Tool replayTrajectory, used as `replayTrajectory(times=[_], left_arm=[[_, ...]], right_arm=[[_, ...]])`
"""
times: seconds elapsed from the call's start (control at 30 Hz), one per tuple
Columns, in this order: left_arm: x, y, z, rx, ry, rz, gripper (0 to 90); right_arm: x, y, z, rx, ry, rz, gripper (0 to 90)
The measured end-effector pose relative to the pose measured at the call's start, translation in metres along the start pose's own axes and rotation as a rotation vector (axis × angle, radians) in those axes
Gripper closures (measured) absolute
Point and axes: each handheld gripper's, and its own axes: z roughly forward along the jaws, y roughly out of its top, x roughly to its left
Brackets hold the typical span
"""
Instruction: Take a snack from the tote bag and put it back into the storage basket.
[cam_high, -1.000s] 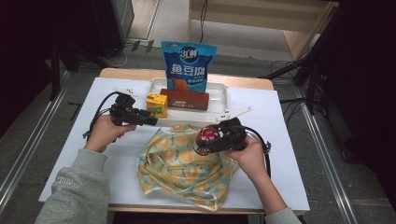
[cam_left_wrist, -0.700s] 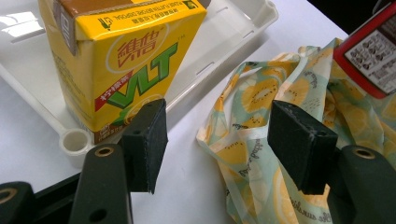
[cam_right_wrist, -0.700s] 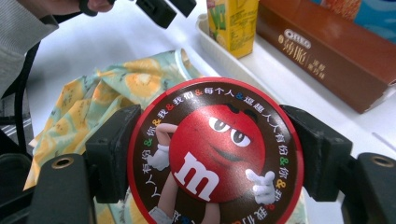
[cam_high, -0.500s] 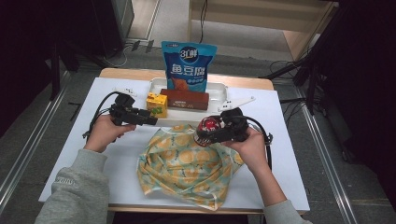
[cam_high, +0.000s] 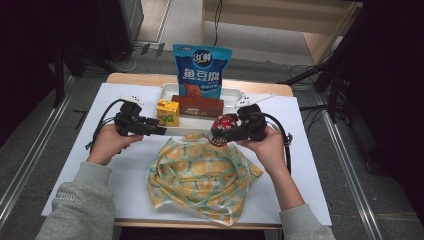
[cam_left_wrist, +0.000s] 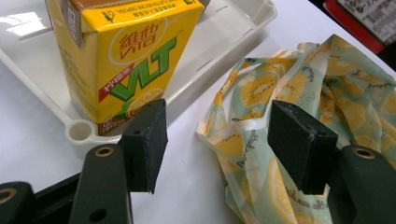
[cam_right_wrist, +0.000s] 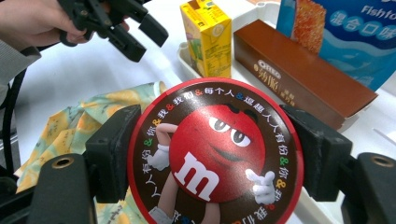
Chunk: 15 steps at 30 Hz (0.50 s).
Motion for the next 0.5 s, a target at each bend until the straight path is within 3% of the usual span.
replayTrajectory(times=[0.5], left_arm=[[0.000,-0.004,-0.004,0.002,0.009,-0.003,38.2]], right_arm=[[-0.025,0.012,0.001,-0.017,-0.042,0.025,26.1]])
